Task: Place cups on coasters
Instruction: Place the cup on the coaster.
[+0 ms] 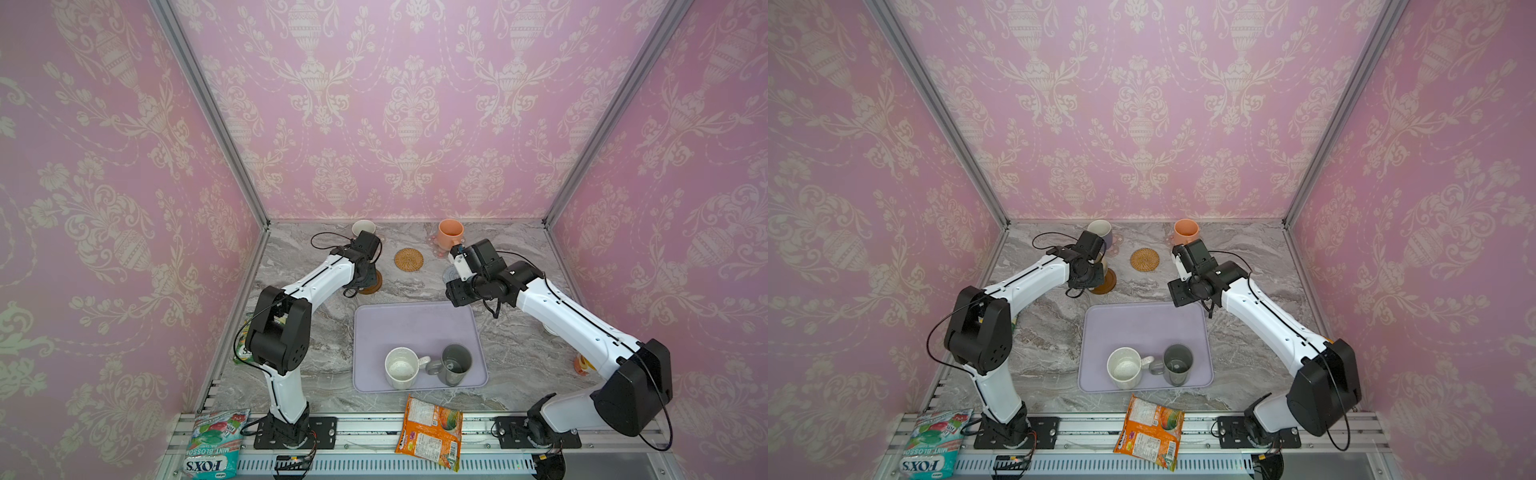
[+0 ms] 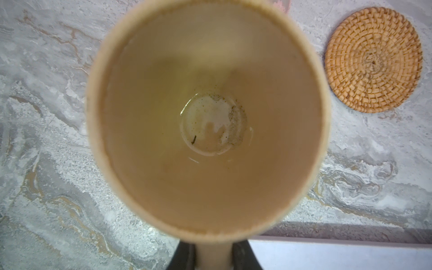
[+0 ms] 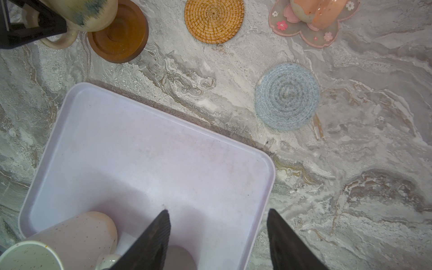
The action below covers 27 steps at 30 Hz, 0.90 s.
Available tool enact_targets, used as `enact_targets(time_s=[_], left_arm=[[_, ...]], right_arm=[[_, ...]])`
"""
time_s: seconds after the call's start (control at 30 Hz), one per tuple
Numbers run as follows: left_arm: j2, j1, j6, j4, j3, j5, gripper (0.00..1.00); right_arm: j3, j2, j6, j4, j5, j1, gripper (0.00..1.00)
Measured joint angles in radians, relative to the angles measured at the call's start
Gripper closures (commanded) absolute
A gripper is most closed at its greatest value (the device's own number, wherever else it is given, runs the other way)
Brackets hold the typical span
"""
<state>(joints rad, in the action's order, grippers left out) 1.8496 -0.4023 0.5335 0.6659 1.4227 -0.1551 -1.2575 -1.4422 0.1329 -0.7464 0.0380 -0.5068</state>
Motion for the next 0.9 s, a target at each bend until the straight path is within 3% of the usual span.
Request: enact_targets(time_s=[0.9], left_arm=[[0.03,-0.033,0.007,0.014,0.027,0.018,1.0]], right_arm=[[0.0,-0.008,-0.002,0.0,0.004,0.0,0.33]])
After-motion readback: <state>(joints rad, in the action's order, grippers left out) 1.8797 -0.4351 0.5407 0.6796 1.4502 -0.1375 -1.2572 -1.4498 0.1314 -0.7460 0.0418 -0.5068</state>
